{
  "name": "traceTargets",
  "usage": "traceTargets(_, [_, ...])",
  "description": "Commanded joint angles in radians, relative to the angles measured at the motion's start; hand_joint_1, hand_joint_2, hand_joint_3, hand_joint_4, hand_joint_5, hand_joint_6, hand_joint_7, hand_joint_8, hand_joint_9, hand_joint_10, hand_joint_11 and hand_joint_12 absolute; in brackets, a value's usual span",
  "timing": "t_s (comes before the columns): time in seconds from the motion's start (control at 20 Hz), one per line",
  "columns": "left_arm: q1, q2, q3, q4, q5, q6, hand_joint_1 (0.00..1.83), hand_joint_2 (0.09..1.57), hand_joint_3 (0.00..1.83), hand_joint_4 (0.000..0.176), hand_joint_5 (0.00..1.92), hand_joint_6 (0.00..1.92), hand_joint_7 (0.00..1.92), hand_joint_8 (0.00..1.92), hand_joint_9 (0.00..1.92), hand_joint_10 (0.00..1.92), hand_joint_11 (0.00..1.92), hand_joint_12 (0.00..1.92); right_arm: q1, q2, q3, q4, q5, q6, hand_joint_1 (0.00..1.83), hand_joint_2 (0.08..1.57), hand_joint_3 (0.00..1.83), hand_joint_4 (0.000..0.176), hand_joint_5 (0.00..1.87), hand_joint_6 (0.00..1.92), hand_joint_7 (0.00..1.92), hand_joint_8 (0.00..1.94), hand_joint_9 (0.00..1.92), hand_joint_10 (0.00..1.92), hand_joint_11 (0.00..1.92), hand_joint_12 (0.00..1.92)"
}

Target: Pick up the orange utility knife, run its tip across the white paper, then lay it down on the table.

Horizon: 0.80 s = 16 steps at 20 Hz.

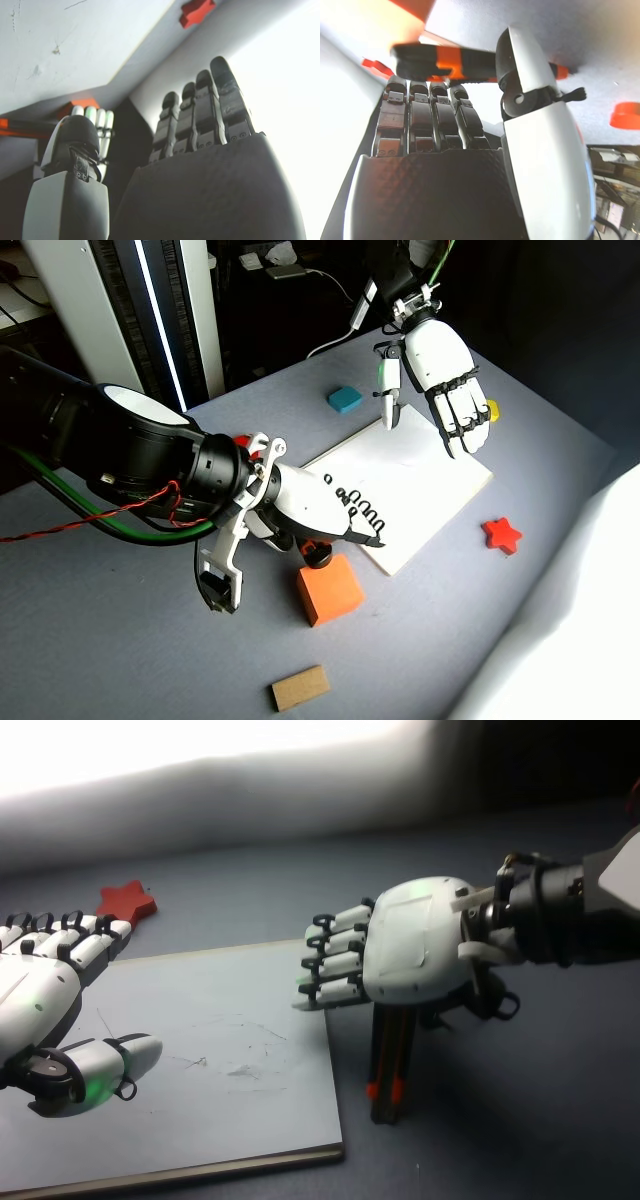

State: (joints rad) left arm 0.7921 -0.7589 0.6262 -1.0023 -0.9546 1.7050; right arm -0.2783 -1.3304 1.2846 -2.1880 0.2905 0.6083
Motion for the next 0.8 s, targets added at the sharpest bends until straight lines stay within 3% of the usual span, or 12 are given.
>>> traceTargets(0.0, [-0.011,-0.004,0.003,0.049,-0.090,0.004,0.27,1.28,0.00,0.020,0.04,0.01,0.04,0.00,0.10,0.01,0.00,0.50,0.001,-0.002,0.003,0.017,-0.045,-0.004,1.14,1.15,0.00,0.000,0.00,0.00,0.00,0.00,0.00,0.00,0.00,0.00])
traceTargets(0.25, [-0.015,-0.008,0.004,0.049,-0.090,0.007,0.27,1.29,0.00,0.024,0.02,0.00,0.02,0.00,0.09,0.01,0.00,0.44,-0.026,-0.042,0.043,0.018,-0.077,0.004,1.14,1.16,0.00,0.000,0.00,0.00,0.00,0.00,0.00,0.00,0.00,0.00])
traceTargets(0.45, [-0.021,-0.012,0.008,0.048,-0.090,0.009,0.27,1.28,0.00,0.028,0.02,0.00,0.04,0.00,0.11,0.01,0.00,0.55,-0.040,-0.041,0.042,0.018,-0.092,0.012,1.13,1.18,0.01,0.000,0.00,0.00,0.00,0.00,0.00,0.00,0.00,0.00])
traceTargets(0.5, [-0.021,-0.012,0.008,0.048,-0.090,0.009,0.26,1.29,0.00,0.029,0.01,0.00,0.02,0.00,0.11,0.00,0.00,0.51,-0.045,-0.041,0.042,0.018,-0.100,0.014,1.17,1.19,0.02,0.000,0.11,0.05,0.15,0.06,0.08,0.03,0.02,0.01])
traceTargets(0.55, [-0.021,-0.012,0.008,0.048,-0.090,0.009,0.26,1.29,0.00,0.029,0.01,0.00,0.02,0.00,0.11,0.00,0.00,0.51,-0.047,-0.041,0.042,0.018,-0.103,0.016,1.17,1.19,0.02,0.000,0.11,0.05,0.15,0.06,0.08,0.03,0.02,0.01])
traceTargets(0.6, [-0.021,-0.012,0.009,0.048,-0.090,0.009,0.29,1.28,0.00,0.026,0.03,0.01,0.04,0.01,0.11,0.00,0.00,0.50,-0.050,-0.041,0.042,0.018,-0.108,0.016,1.20,1.18,0.01,0.000,0.30,0.98,0.37,0.89,0.23,0.81,0.00,1.13])
traceTargets(0.65, [-0.021,-0.012,0.009,0.048,-0.090,0.009,0.27,1.28,0.00,0.025,0.03,0.01,0.03,0.00,0.11,0.00,0.00,0.50,-0.050,-0.041,0.042,0.018,-0.114,0.017,1.10,1.31,0.01,0.000,0.52,1.52,0.53,1.46,0.23,1.30,0.00,1.54])
traceTargets(0.7, [-0.022,-0.012,0.009,0.048,-0.090,0.009,0.26,1.29,0.00,0.027,0.02,0.00,0.03,0.00,0.11,0.00,0.00,0.49,-0.051,-0.041,0.042,0.018,-0.120,0.018,1.08,1.34,0.01,0.000,0.61,1.59,0.52,1.66,0.32,1.70,0.09,1.84])
traceTargets(0.75, [-0.022,-0.012,0.009,0.048,-0.090,0.009,0.27,1.29,0.00,0.027,0.02,0.00,0.03,0.00,0.11,0.00,0.00,0.50,-0.051,-0.041,0.041,0.018,-0.121,0.018,1.07,1.35,0.01,0.018,0.60,1.62,0.55,1.70,0.37,1.87,0.21,1.91])
